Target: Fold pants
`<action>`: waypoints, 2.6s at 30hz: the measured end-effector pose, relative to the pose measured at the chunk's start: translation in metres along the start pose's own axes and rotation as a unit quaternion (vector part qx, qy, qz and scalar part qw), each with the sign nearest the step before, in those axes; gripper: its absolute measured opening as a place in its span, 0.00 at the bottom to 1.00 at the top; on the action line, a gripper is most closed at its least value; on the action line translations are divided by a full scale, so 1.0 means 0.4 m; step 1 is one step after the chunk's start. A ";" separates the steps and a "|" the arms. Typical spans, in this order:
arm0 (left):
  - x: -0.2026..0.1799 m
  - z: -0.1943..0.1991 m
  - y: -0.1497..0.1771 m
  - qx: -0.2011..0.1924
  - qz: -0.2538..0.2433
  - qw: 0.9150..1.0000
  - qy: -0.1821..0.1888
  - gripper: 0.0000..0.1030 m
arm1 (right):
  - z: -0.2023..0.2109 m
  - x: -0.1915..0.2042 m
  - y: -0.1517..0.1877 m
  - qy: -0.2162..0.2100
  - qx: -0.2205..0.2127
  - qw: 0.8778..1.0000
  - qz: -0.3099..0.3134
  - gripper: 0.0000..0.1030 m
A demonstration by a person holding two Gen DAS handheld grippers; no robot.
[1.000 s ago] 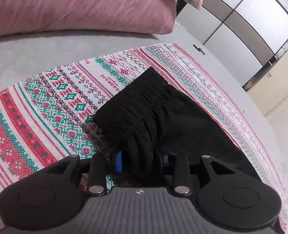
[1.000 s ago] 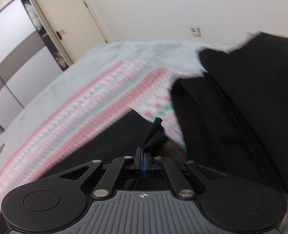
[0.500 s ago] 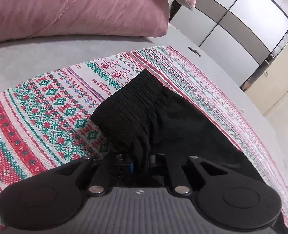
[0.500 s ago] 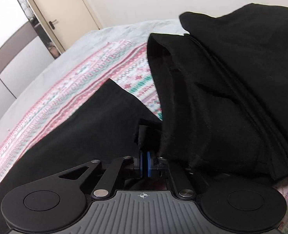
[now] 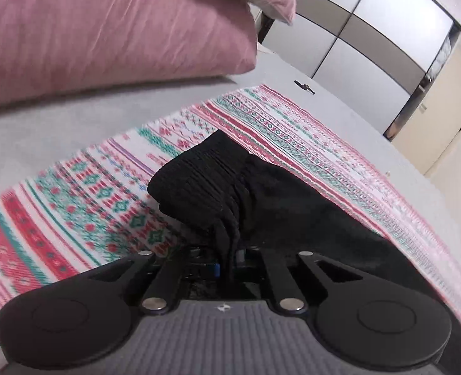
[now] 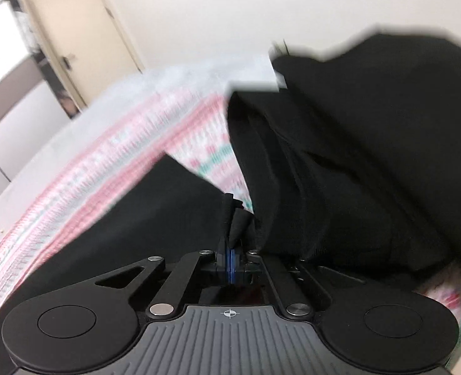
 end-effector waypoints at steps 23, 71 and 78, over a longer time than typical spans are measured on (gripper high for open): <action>0.191 0.083 -0.013 0.033 0.052 0.998 -0.012 0.66 | 0.024 0.061 0.079 -0.047 0.078 0.994 0.061 0.00; -0.323 -0.127 0.110 0.117 0.013 0.992 -0.045 0.74 | 0.153 1.336 0.503 -0.483 0.342 0.768 0.244 0.49; -0.300 -0.129 0.110 0.110 0.068 0.989 -0.070 0.70 | 0.231 1.345 0.605 -0.551 0.315 0.711 0.303 0.51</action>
Point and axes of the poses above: each gripper's, at about its wrist camera, not at the fingertips, and z roughly against the way its jaws point, x to its left, y to its underside, the point moved 7 cm from there along -z, roughly the way its jaws point, and after that the axes turned 14 degrees about -x, right-handed, at the moved point
